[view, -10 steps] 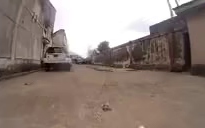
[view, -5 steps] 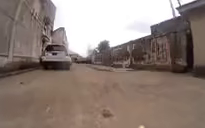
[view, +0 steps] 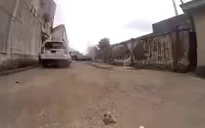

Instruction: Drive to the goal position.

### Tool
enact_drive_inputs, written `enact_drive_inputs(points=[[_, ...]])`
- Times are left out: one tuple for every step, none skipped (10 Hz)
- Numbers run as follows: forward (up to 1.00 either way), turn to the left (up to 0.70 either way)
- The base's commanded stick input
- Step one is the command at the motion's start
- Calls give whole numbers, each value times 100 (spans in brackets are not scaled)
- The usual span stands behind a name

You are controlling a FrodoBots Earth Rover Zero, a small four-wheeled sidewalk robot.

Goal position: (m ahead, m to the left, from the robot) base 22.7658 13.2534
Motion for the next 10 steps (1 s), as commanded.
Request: enact_drive_inputs(points=[[30,0],[30,0],[30,0],[30,0],[30,0],[30,0],[30,0],[30,0],[30,0],[30,0]])
